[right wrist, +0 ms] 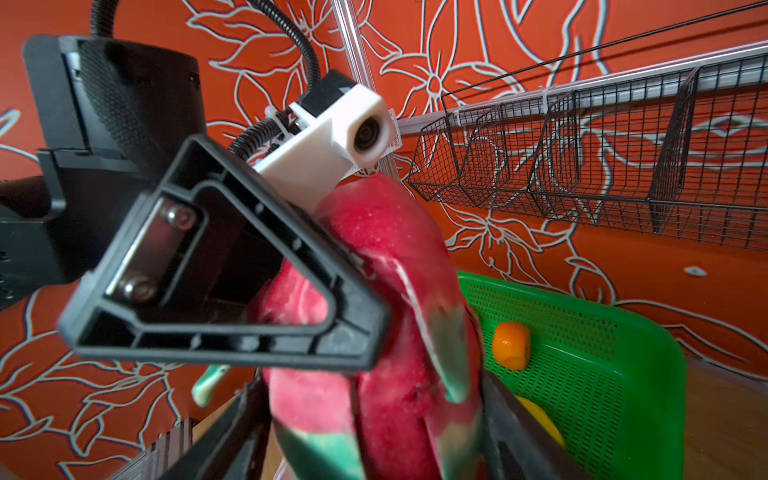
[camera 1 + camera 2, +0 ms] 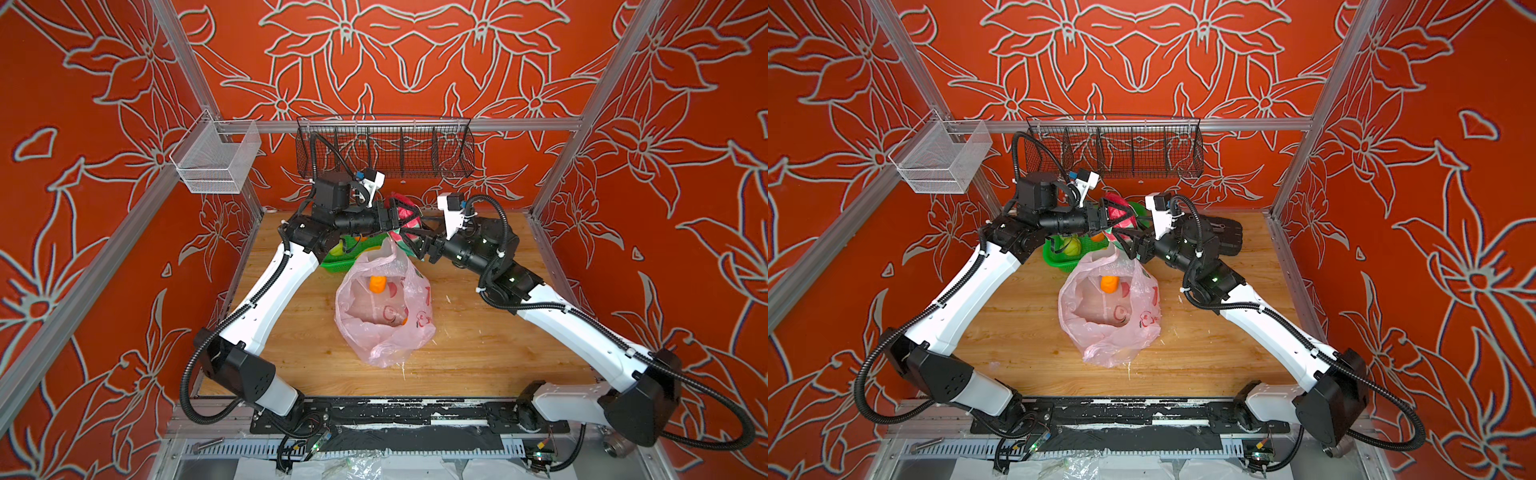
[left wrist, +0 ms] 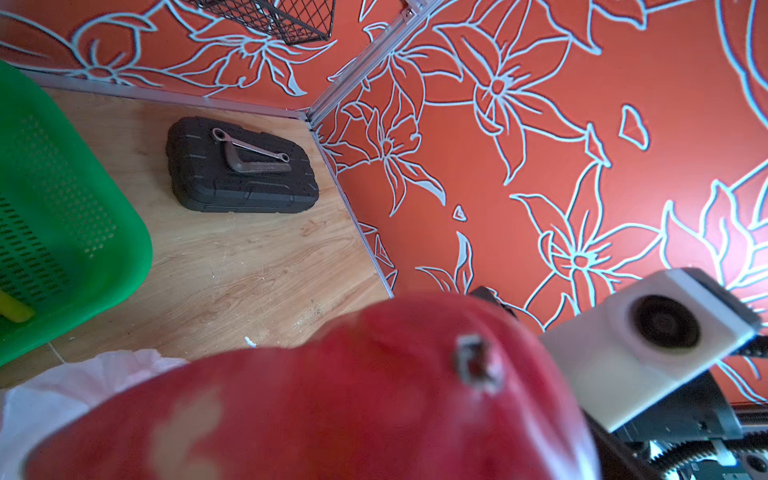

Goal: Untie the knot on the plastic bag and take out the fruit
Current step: 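Grasp the dragon fruit with the left gripper from the right gripper, then carry the dragon fruit over the green basket with the left gripper while the right withdraws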

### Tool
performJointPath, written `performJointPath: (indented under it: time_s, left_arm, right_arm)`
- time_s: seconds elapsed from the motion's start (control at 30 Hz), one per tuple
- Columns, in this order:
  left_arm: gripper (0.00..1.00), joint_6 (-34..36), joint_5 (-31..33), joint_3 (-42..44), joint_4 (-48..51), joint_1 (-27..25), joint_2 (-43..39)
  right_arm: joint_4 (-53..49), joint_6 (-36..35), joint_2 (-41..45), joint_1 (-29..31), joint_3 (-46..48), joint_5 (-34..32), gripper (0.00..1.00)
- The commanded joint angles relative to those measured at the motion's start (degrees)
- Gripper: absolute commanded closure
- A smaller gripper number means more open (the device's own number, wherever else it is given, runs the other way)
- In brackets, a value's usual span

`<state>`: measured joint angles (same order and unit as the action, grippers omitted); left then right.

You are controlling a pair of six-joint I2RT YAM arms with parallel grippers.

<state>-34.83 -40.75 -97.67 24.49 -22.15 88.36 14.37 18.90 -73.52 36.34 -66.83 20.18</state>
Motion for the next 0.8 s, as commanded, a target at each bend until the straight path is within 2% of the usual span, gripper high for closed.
performJointPath:
  time_s: [0.0,0.1,0.17,0.23,0.27,0.37,0.53,0.63,0.77]
  left_arm:
    - [0.10,0.53,-2.58,-1.25,0.65,-0.30,0.37]
    - [0.26,1.51,-1.25,-1.91,1.91,-0.35,0.28]
    - [0.31,1.99,-0.29,-2.32,2.23,-0.34,0.12]
    - [0.36,2.53,1.89,-2.73,2.49,-0.21,-0.35]
    - [0.38,2.74,3.39,-2.74,2.28,0.00,-0.67]
    - [0.41,2.28,7.67,-2.21,0.35,1.60,-1.89]
    - [0.43,-2.68,10.36,1.58,-7.22,8.51,-3.94]
    - [0.44,-6.43,9.48,4.12,-11.08,13.48,-4.32]
    - [0.44,-10.50,8.76,7.66,-14.97,19.24,-4.21]
  right_arm:
    - [5.17,-0.53,0.33,-0.04,-1.49,0.55,0.74]
    - [5.30,-0.20,0.04,-0.11,-1.46,0.95,0.74]
    - [5.35,-0.17,0.00,-0.08,-1.29,1.48,0.68]
    - [5.42,0.04,0.61,-0.10,-0.82,1.74,0.44]
    - [5.57,0.26,1.02,-0.05,-0.51,1.49,0.28]
    - [5.22,1.09,3.03,-0.10,0.43,-1.77,0.03]
    - [4.45,2.49,5.48,-0.10,3.37,-9.73,0.03]
    - [-6.79,5.03,1.83,-0.12,-1.76,-15.45,0.03]
    - [-15.23,7.92,-5.09,-0.13,-7.99,-15.23,0.05]
